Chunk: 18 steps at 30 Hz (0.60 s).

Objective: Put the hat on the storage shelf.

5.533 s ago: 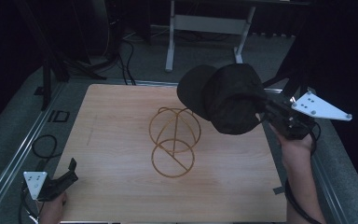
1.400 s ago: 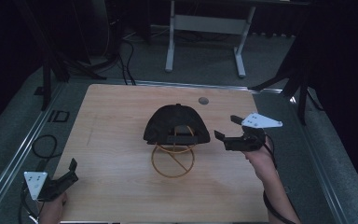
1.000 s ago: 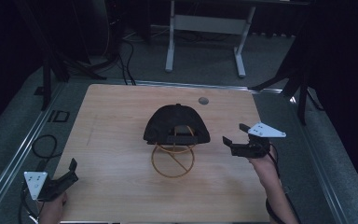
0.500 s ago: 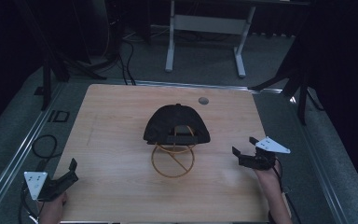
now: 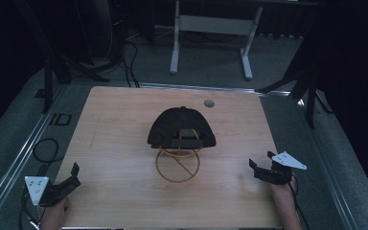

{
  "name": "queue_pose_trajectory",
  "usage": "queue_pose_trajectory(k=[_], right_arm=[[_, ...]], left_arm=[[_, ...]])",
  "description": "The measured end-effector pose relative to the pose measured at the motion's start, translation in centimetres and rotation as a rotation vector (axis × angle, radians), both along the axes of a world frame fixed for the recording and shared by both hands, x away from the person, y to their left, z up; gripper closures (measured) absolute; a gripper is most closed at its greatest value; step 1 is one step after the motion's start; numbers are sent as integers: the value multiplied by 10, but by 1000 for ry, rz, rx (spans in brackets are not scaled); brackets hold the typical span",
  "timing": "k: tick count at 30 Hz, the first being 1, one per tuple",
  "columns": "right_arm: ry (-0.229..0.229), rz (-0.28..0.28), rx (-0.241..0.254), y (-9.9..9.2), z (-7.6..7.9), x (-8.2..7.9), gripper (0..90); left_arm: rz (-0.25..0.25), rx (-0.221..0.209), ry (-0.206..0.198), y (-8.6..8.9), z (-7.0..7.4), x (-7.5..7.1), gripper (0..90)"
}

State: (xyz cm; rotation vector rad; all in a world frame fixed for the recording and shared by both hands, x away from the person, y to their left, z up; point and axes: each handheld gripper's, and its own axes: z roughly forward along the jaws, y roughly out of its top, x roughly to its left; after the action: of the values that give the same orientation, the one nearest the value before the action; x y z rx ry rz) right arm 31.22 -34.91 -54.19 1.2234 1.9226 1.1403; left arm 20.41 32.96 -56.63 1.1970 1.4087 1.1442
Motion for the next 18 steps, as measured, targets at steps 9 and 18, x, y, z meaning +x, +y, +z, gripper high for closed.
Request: queue_pose_trajectory(k=[9, 18], right_arm=[[20, -135, -9, -27, -6, -15, 137], [16, -265, 26, -49, -11, -31, 137]], left_arm=[[0, 0, 1, 0, 0, 0, 5], [1, 0, 2, 0, 0, 0, 5]])
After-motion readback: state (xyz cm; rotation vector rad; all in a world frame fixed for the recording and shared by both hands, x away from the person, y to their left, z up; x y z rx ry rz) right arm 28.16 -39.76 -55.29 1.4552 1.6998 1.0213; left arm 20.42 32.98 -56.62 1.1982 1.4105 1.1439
